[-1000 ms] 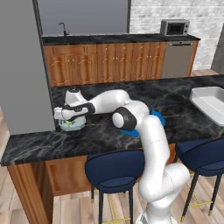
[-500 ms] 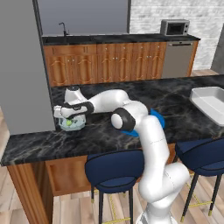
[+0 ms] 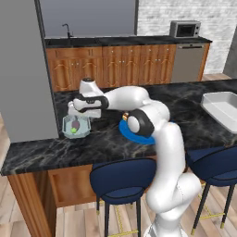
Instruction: Place one cooked food and one vegetable from the large plate to each tupperware container.
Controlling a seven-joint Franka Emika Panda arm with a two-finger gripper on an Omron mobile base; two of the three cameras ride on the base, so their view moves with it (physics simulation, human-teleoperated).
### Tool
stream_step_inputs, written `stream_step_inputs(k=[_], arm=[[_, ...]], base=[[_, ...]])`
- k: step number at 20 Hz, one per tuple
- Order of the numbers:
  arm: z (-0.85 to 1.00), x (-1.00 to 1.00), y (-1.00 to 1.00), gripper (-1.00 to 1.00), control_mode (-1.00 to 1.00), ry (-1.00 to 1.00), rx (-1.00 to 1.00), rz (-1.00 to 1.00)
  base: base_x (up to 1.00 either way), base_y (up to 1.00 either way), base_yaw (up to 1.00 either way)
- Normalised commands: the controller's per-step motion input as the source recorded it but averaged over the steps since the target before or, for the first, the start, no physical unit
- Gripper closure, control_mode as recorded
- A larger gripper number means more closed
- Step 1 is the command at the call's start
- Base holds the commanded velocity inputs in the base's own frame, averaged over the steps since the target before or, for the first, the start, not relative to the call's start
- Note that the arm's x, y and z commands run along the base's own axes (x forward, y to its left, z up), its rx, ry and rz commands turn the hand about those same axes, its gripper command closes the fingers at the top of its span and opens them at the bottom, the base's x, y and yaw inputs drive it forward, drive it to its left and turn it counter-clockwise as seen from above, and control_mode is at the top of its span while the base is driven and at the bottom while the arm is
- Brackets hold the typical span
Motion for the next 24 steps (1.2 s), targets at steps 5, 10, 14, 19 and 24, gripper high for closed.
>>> stream_step_inputs(k=[5, 10, 14, 19, 24], arm=[[0.00, -0.02, -0.97, -1.00, -1.00, 0.14, 0.00, -0.06], [0.00, -0.23, -1.00, -1.00, -1.00, 0.08, 0.00, -0.23], [0.00, -0.23, -1.00, -1.00, -1.00, 0.02, 0.00, -0.18], [0.00, -0.42, -1.00, -1.00, -1.00, 0.00, -0.03, -0.13], [0.00, -0.56, -0.99, -1.00, -1.00, -0.06, -0.05, -0.13]], base=[[0.00, 0.00, 0.00], [0.00, 0.00, 0.00], [0.00, 0.00, 0.00], [0.00, 0.00, 0.00], [0.00, 0.00, 0.00]])
